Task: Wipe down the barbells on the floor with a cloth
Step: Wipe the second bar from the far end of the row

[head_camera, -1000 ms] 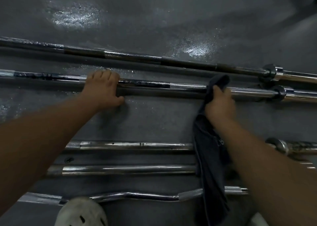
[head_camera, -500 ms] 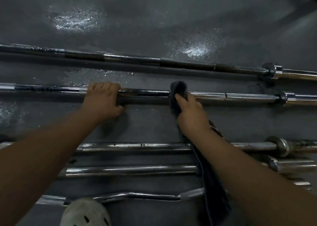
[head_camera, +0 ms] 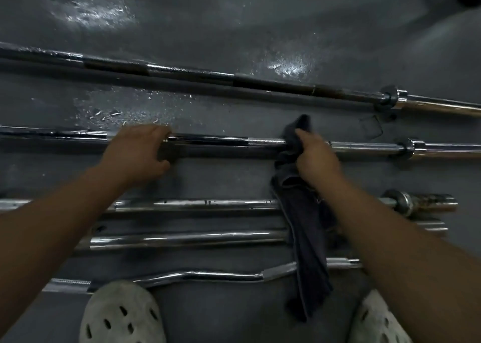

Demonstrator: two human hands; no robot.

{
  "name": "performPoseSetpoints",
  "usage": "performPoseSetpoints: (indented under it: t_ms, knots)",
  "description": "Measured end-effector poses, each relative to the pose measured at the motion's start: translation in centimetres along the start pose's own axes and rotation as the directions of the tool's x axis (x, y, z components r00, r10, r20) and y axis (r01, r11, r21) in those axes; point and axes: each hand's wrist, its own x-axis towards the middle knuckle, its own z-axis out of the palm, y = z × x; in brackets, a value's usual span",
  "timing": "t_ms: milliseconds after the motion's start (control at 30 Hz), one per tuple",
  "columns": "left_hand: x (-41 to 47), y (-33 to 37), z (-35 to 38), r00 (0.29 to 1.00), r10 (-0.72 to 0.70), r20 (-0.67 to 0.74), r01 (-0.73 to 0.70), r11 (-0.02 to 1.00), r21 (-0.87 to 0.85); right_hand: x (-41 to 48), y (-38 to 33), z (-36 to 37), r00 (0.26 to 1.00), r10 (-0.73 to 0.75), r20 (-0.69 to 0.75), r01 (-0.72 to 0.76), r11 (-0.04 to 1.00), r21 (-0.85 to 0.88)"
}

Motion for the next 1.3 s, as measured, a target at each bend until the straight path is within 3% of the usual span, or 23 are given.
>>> performPoseSetpoints:
  t_ms: [67, 100, 267, 333, 433, 533, 667, 733, 800, 867, 933, 1000, 1100, 1200, 1267, 1300]
  knots:
    - [-0.1, 0.4, 0.5, 1.000, -0.017, -0.018, 0.017, 0.999, 0.038, -0.9, 1.0, 0.0, 0.984, 0.158, -0.081, -0.160, 0.987, -0.017]
    - [0.3, 0.8, 0.4, 1.000, -0.031, -0.001, 0.031, 0.998, 0.052, -1.6, -0.1, 1.0, 0.988, 0.134, -0.081, -0.135, 0.991, -0.007]
    - [0.5, 1.6, 0.0, 0.996, -0.028, 0.083, 0.026, 0.999, 0.029, -3.4, -4.8, 2.8, 0.963, -0.254, 0.085, 0.259, 0.965, -0.044]
    - [-0.8, 1.7, 0.2, 0.997, 0.005, 0.079, -0.005, 1.000, 0.003, -2.3, -0.9, 1.1, 0.983, -0.178, 0.035, 0.181, 0.978, -0.101]
    - [-3.3, 2.1, 0.8, 0.998, 0.022, 0.058, -0.020, 0.999, -0.030, -2.5, 4.7, -0.5, 0.991, 0.119, -0.054, -0.123, 0.988, -0.088]
    - [-4.2, 2.9, 1.3, 0.998, -0.051, 0.028, 0.053, 0.993, -0.107, -4.9, 2.1, 1.2, 0.996, 0.067, -0.061, -0.070, 0.996, -0.046]
    - [-5.2, 2.9, 3.0, 0.993, -0.099, 0.063, 0.104, 0.991, -0.078, -6.3, 0.2, 2.2, 0.977, -0.208, 0.041, 0.211, 0.972, -0.104]
    - [-6.2, 2.8, 3.7, 0.995, -0.071, 0.074, 0.078, 0.993, -0.092, -5.2, 3.7, 0.9, 0.986, -0.151, 0.072, 0.158, 0.980, -0.117]
    - [-6.8, 2.7, 3.7, 0.996, -0.060, 0.067, 0.066, 0.992, -0.106, -4.7, 6.8, 0.3, 1.000, 0.012, -0.008, -0.012, 0.997, -0.076]
    - [-6.6, 2.7, 3.7, 0.997, -0.048, 0.055, 0.053, 0.995, -0.088, -5.3, 5.6, 1.2, 0.993, 0.079, -0.085, -0.085, 0.994, -0.067]
    - [-5.6, 2.6, 3.6, 0.998, -0.050, 0.046, 0.053, 0.995, -0.080, -5.5, 1.7, 2.5, 0.998, 0.020, -0.067, -0.024, 0.998, -0.055]
    - [-3.8, 2.0, 2.9, 0.997, -0.067, 0.036, 0.070, 0.993, -0.098, -5.6, -2.3, 3.1, 0.989, -0.147, 0.016, 0.148, 0.987, -0.057]
    - [-1.1, 1.1, 1.4, 0.995, -0.096, 0.015, 0.097, 0.985, -0.141, -3.8, -2.7, 2.1, 0.951, -0.298, 0.081, 0.305, 0.946, -0.111]
    - [-1.5, 0.1, 1.3, 0.987, -0.147, -0.059, 0.138, 0.981, -0.137, -1.4, 2.3, -0.2, 0.990, -0.132, -0.043, 0.120, 0.970, -0.212]
    - [-2.2, -0.3, 2.3, 0.993, -0.103, -0.059, 0.102, 0.995, -0.025, -1.2, 4.0, -0.9, 0.988, 0.071, -0.135, -0.093, 0.982, -0.161]
    - [-1.7, -0.6, 2.5, 0.995, -0.090, -0.049, 0.090, 0.996, 0.005, -1.2, 3.1, -0.4, 0.983, 0.100, -0.155, -0.119, 0.986, -0.118]
